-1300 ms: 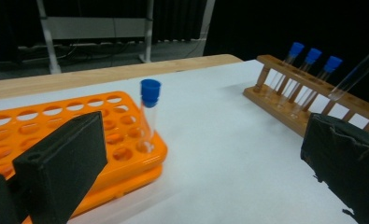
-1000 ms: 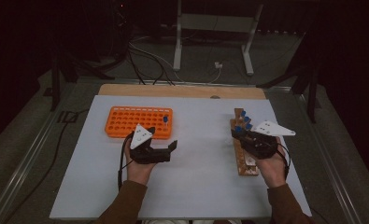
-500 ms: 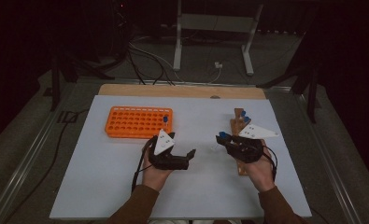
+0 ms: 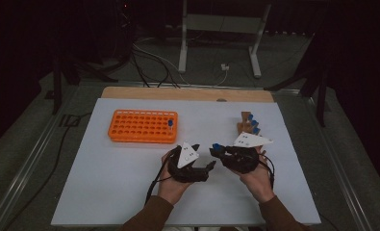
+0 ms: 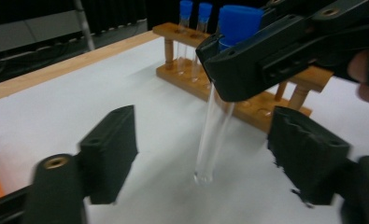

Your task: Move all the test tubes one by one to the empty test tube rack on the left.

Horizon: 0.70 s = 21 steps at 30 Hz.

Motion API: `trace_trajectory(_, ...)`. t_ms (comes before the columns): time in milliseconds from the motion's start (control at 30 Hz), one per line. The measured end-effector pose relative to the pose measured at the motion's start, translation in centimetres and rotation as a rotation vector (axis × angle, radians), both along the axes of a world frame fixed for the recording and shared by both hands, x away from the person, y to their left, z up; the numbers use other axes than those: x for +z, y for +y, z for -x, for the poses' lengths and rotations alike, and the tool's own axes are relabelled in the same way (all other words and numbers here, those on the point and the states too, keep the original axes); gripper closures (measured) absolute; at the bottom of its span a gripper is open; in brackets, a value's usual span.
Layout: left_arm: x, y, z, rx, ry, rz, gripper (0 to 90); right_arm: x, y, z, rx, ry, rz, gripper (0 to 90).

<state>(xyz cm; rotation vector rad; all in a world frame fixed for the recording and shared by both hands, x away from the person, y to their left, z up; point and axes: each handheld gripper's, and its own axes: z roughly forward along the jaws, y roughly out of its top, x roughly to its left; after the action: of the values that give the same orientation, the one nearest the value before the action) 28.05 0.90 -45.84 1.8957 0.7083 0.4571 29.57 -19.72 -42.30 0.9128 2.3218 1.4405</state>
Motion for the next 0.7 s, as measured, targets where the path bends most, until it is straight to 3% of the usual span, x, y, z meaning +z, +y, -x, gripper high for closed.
trace_trajectory(167,-0.25,-0.22,0.09,-0.021,-0.001,-0.013,52.9,0.05,0.65,0.38,0.023,0.0,-0.002,76.9)
trace_trajectory(400,-0.33,-0.24,0.19,-0.055,-0.002,-0.011,75.0,0.05,0.81,0.48,0.037,0.012,-0.013,76.9)
trace_trajectory(600,-0.37,-0.28,0.29,-0.065,-0.01,-0.012,77.9,0.04,0.8,0.47,0.04,0.017,-0.016,76.2)
trace_trajectory(700,-0.39,-0.18,0.24,-0.062,-0.008,-0.012,78.0,0.08,0.69,0.39,0.05,0.012,-0.018,65.3)
